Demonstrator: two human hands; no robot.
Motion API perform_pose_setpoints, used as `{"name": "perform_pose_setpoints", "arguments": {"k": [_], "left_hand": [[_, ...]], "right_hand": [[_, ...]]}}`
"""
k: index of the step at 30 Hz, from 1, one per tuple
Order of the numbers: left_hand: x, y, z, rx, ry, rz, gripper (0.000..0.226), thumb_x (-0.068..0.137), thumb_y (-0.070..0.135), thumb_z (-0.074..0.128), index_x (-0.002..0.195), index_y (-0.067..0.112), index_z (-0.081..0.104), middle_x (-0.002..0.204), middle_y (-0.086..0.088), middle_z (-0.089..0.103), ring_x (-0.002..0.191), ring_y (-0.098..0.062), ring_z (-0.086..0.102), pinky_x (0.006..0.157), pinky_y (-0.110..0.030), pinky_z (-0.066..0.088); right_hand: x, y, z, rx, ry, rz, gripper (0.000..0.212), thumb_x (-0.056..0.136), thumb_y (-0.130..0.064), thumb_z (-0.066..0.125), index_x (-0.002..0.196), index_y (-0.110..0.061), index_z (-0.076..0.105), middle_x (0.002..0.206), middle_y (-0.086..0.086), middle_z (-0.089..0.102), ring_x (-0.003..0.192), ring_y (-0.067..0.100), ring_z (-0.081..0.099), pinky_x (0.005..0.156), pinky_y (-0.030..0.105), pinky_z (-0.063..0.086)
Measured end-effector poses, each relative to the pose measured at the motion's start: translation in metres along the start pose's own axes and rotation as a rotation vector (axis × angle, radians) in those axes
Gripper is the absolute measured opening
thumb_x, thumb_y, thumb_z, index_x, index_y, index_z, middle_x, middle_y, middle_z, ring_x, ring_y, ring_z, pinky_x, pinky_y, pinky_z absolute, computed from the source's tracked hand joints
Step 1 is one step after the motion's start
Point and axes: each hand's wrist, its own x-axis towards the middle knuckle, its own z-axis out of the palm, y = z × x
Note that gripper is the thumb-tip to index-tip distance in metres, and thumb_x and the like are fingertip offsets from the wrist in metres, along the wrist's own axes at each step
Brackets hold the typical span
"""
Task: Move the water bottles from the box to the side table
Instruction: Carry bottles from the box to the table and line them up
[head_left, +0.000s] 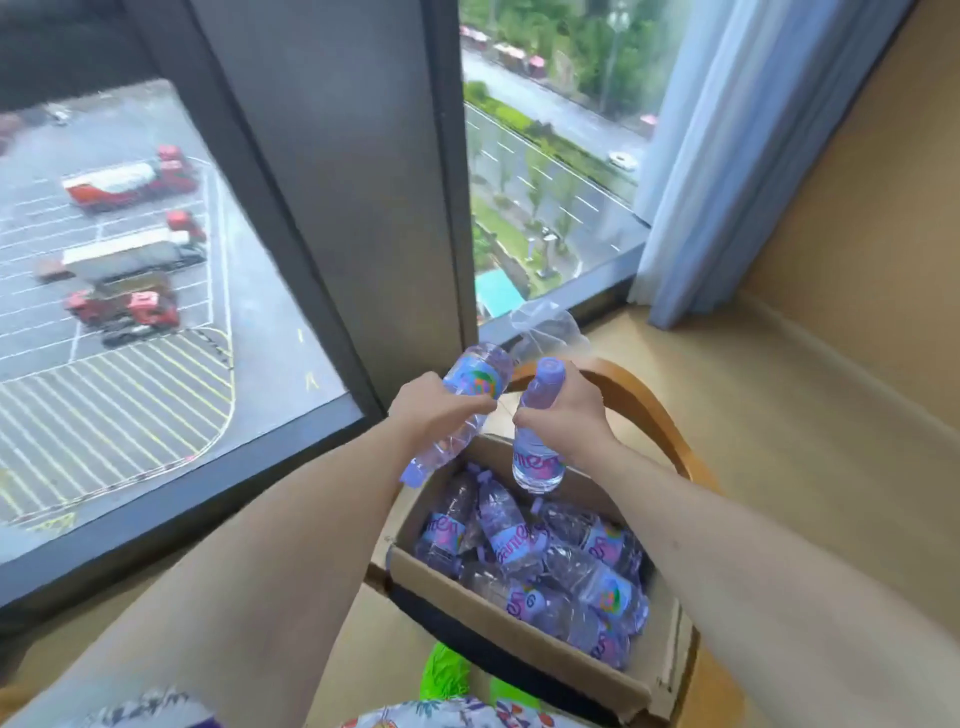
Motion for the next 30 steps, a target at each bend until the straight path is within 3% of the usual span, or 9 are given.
{"name": "perform_pose_setpoints", "arguments": {"k": [2,5,9,12,16,20,23,27,30], "left_hand": [[-0.016,-0.004,-0.023,-0.12,0.093,-0.034,0.079,0.042,0.08,0.081,0.087,0.016,0.07,0.066,0.003,0.074,0.058,-0.011,0.071,0.049,-0.023,0.049],[-0.046,-0.019,-0.056,-0.298,0.263,-0.072,0.081,0.038,0.074,0.081,0.095,0.019,0.065,0.067,0.005,0.072,0.047,0.002,0.065,0.035,-0.017,0.043],[-0.091,-0.055,-0.102,-0.442,0.466,-0.134,0.078,0.038,0.061,0.089,0.099,0.024,0.055,0.097,-0.001,0.071,0.079,-0.015,0.074,0.068,-0.041,0.064],[-0.13,-0.093,-0.133,-0.563,0.585,-0.192,0.081,0.039,0.047,0.092,0.104,0.023,0.051,0.105,-0.006,0.071,0.088,-0.026,0.076,0.069,-0.052,0.065],[-0.198,-0.152,-0.165,-0.557,0.769,-0.275,0.074,0.049,0.045,0.09,0.108,0.023,0.051,0.106,-0.005,0.068,0.09,-0.027,0.074,0.068,-0.049,0.065],[-0.281,-0.216,-0.183,-0.547,0.974,-0.342,0.065,0.059,0.047,0.09,0.109,0.025,0.056,0.103,-0.003,0.07,0.092,-0.025,0.071,0.076,-0.047,0.064],[-0.355,-0.263,-0.19,-0.56,1.115,-0.392,0.055,0.061,0.047,0.091,0.099,0.03,0.056,0.101,0.0,0.07,0.09,-0.02,0.068,0.082,-0.038,0.058],[-0.472,-0.32,-0.19,-0.582,1.251,-0.49,0.072,0.047,0.055,0.085,0.108,0.026,0.06,0.103,0.001,0.071,0.092,-0.02,0.067,0.086,-0.039,0.058],[-0.561,-0.363,-0.181,-0.605,1.342,-0.548,0.067,0.045,0.054,0.083,0.104,0.029,0.062,0.102,0.003,0.072,0.09,-0.022,0.07,0.085,-0.041,0.059]], "right_hand": [[0.002,-0.026,0.004,0.042,-0.029,-0.093,0.046,0.062,-0.028,0.088,0.095,-0.024,0.057,0.086,-0.008,0.066,0.082,0.013,0.065,0.07,0.027,0.05],[-0.006,-0.065,0.023,0.073,-0.073,-0.24,0.044,0.068,-0.042,0.089,0.093,-0.028,0.055,0.082,-0.012,0.066,0.079,0.004,0.063,0.069,0.023,0.047],[-0.038,-0.117,0.064,0.084,-0.176,-0.407,0.042,0.073,-0.045,0.085,0.097,-0.023,0.058,0.079,-0.012,0.066,0.075,0.004,0.062,0.063,0.016,0.042],[-0.072,-0.152,0.096,0.132,-0.303,-0.474,0.035,0.073,-0.033,0.085,0.093,-0.024,0.058,0.077,-0.013,0.066,0.074,0.0,0.062,0.063,0.016,0.042],[-0.131,-0.193,0.144,0.124,-0.486,-0.579,0.031,0.074,-0.024,0.084,0.089,-0.028,0.057,0.083,-0.006,0.069,0.078,0.011,0.067,0.071,0.03,0.055],[-0.212,-0.225,0.194,0.133,-0.632,-0.686,0.032,0.072,-0.019,0.084,0.096,-0.022,0.063,0.085,-0.002,0.072,0.082,0.017,0.07,0.081,0.038,0.058],[-0.286,-0.239,0.229,0.143,-0.729,-0.743,0.032,0.071,-0.022,0.086,0.095,-0.018,0.064,0.087,0.001,0.072,0.084,0.021,0.07,0.083,0.044,0.059],[-0.401,-0.253,0.265,0.161,-0.847,-0.815,0.031,0.069,-0.029,0.085,0.091,-0.023,0.064,0.082,-0.004,0.07,0.078,0.014,0.068,0.075,0.037,0.057],[-0.494,-0.259,0.286,0.215,-0.963,-0.861,0.028,0.066,-0.029,0.082,0.085,-0.026,0.06,0.073,-0.012,0.067,0.064,-0.003,0.061,0.063,0.026,0.048]]}}
